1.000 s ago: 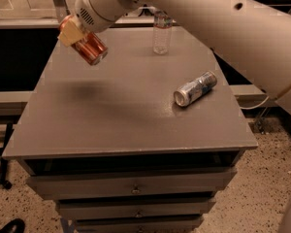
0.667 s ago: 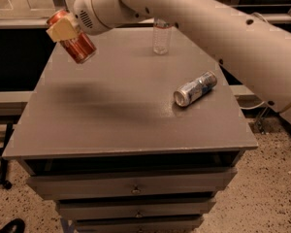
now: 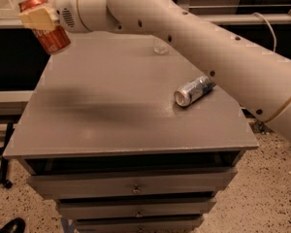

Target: Place coke can upright

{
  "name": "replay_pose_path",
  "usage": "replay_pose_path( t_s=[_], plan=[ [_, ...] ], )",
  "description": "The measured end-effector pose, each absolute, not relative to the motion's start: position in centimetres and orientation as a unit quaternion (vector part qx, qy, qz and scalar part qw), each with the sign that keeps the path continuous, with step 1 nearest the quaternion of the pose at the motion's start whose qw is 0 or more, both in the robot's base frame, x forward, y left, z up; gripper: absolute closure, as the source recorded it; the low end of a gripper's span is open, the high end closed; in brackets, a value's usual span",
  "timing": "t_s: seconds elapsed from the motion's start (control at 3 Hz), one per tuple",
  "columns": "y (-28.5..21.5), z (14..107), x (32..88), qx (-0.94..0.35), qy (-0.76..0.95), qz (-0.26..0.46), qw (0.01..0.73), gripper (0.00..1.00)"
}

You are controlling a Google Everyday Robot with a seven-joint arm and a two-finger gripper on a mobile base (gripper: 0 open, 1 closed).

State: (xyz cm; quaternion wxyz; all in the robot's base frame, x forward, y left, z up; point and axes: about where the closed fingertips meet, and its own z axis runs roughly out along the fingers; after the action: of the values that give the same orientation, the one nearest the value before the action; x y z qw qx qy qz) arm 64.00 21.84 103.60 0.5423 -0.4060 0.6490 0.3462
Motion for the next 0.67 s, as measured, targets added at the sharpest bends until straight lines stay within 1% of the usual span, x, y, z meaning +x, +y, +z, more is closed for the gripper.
replay_pose_path(
  t_s=[0.33, 0.67],
  plan=[
    [21.68, 103.39, 64.05, -0.407, 0.651, 0.344, 0.54, 1.0],
    [22.5, 102.74, 63.84, -0.402, 0.648, 0.337, 0.553, 1.0]
  ],
)
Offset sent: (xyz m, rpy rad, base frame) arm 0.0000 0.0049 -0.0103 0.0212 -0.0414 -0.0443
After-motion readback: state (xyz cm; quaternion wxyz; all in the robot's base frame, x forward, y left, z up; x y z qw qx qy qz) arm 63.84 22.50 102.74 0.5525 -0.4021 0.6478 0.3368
